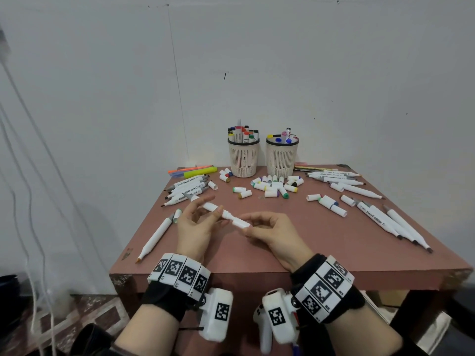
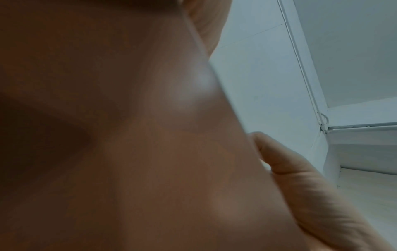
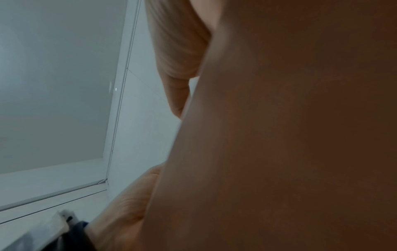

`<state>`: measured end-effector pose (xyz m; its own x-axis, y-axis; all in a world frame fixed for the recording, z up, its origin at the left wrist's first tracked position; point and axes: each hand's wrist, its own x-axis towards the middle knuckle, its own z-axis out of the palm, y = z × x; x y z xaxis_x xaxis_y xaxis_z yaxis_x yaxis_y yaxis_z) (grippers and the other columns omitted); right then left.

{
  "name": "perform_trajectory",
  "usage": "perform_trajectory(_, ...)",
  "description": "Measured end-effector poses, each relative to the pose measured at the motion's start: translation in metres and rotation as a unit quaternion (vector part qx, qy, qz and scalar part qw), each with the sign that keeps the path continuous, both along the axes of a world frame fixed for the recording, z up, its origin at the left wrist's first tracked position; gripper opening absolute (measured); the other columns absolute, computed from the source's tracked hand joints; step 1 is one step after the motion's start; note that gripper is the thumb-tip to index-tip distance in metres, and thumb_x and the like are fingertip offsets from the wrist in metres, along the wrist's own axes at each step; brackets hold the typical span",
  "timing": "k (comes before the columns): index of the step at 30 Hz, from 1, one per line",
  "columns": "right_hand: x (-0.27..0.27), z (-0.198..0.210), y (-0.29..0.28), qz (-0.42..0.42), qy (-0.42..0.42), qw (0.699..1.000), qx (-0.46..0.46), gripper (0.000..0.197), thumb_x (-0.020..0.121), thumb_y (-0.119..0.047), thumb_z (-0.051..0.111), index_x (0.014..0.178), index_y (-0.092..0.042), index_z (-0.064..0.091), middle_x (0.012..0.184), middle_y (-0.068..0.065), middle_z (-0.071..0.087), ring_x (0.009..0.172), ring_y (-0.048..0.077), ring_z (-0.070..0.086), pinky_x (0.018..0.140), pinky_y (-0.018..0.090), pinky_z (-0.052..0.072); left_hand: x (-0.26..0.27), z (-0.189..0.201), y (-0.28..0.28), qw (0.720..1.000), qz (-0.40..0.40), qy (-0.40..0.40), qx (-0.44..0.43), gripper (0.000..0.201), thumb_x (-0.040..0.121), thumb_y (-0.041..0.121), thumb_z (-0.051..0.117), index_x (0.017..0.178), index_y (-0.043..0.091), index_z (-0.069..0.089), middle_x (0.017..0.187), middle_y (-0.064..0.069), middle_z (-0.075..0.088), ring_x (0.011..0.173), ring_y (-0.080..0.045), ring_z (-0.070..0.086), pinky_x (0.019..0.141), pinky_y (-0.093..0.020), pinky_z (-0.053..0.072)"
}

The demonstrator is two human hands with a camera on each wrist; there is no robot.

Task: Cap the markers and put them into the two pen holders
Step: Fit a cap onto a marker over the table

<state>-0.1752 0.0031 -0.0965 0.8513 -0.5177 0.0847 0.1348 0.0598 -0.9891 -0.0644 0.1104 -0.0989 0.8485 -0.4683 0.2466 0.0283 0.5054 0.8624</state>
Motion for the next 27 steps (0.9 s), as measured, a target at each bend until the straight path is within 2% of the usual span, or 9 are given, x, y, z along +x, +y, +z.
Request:
perform_trajectory(3,0.000,-0.001,-0.001,-0.004,0.001,1.000,0.003,0.025,0.078,0.008,0.069,0.090,-0.014,0.073,0.077,0.007,0.065,0.066,0.012,0.060,0.067,0.022,0.054,-0.004,0.000,0.001,0.999,-0.033,-0.021,0.018,0.023,0.084,-0.010,0.059,0.102,0.003,0.063,0.070,-0.008,0.061,0.064,-0.015,0.067,0.060,-0.024,0.056)
perform_trajectory(7,0.000,-0.002,-0.002,-0.010,0.002,1.000,0.008,0.028,0.076,0.011,0.068,0.090,-0.014,0.072,0.081,0.011,0.067,0.067,0.012,0.064,0.067,0.021,0.056,-0.001,-0.003,0.002,0.996,-0.012,-0.060,0.065,0.025,0.083,-0.005,0.064,0.101,0.012,0.066,0.085,-0.013,0.057,0.071,-0.011,0.065,0.068,-0.022,0.056)
perform_trajectory(9,0.000,-0.002,-0.002,-0.008,0.004,1.000,0.008,0.030,0.076,0.012,0.067,0.091,-0.013,0.072,0.082,0.011,0.069,0.068,0.012,0.064,0.067,0.021,0.056,0.001,-0.004,0.002,0.996,-0.018,-0.053,0.064,0.025,0.084,-0.005,0.062,0.103,0.011,0.066,0.083,-0.010,0.054,0.067,-0.006,0.063,0.065,-0.020,0.055)
perform_trajectory(12,-0.001,-0.003,-0.002,-0.014,0.006,1.000,0.007,0.030,0.077,0.014,0.065,0.090,-0.012,0.072,0.083,0.013,0.069,0.071,0.015,0.062,0.068,0.022,0.054,0.002,-0.005,0.003,0.992,-0.032,-0.071,0.094,0.020,0.084,-0.004,0.062,0.096,0.012,0.067,0.075,-0.003,0.059,0.067,-0.006,0.062,0.071,-0.022,0.056)
perform_trajectory(15,-0.002,-0.003,-0.004,-0.026,0.002,1.000,0.008,0.030,0.079,0.016,0.062,0.085,-0.012,0.073,0.079,0.010,0.068,0.070,0.015,0.060,0.067,0.021,0.052,0.005,-0.008,0.005,0.982,-0.048,-0.102,0.150,0.017,0.084,-0.003,0.063,0.083,0.013,0.069,0.060,0.010,0.063,0.061,-0.004,0.056,0.060,-0.012,0.049)
perform_trajectory(20,-0.001,-0.003,-0.005,-0.020,0.001,1.000,0.010,0.031,0.076,0.020,0.062,0.078,-0.010,0.072,0.073,0.008,0.067,0.062,0.012,0.060,0.060,0.019,0.053,0.009,-0.009,0.009,0.977,-0.053,-0.125,0.166,0.019,0.083,-0.004,0.063,0.080,0.014,0.069,0.057,0.014,0.062,0.057,0.000,0.053,0.057,-0.010,0.044)
perform_trajectory(23,0.000,-0.002,-0.005,-0.020,0.004,1.000,0.009,0.028,0.074,0.022,0.061,0.078,-0.004,0.070,0.073,0.012,0.065,0.060,0.015,0.060,0.057,0.020,0.053,0.007,-0.007,0.009,0.975,-0.055,-0.138,0.167,0.020,0.083,-0.006,0.062,0.079,0.012,0.068,0.057,0.015,0.062,0.057,0.003,0.054,0.058,-0.010,0.044)
perform_trajectory(25,-0.001,-0.002,-0.005,-0.016,0.005,1.000,0.007,0.031,0.073,0.023,0.061,0.075,-0.006,0.070,0.071,0.012,0.065,0.059,0.016,0.059,0.056,0.020,0.054,0.009,-0.009,0.010,0.974,-0.055,-0.139,0.170,0.025,0.082,-0.005,0.063,0.074,0.017,0.070,0.060,0.012,0.062,0.060,-0.003,0.053,0.061,-0.015,0.043)
perform_trajectory(27,-0.001,-0.001,-0.005,-0.014,0.006,1.000,0.005,0.032,0.073,0.024,0.061,0.074,-0.007,0.070,0.069,0.011,0.064,0.058,0.015,0.059,0.055,0.020,0.054,0.010,-0.009,0.009,0.973,-0.058,-0.141,0.172,0.031,0.081,-0.003,0.064,0.068,0.024,0.074,0.066,0.001,0.058,0.066,-0.017,0.047,0.062,-0.024,0.037)
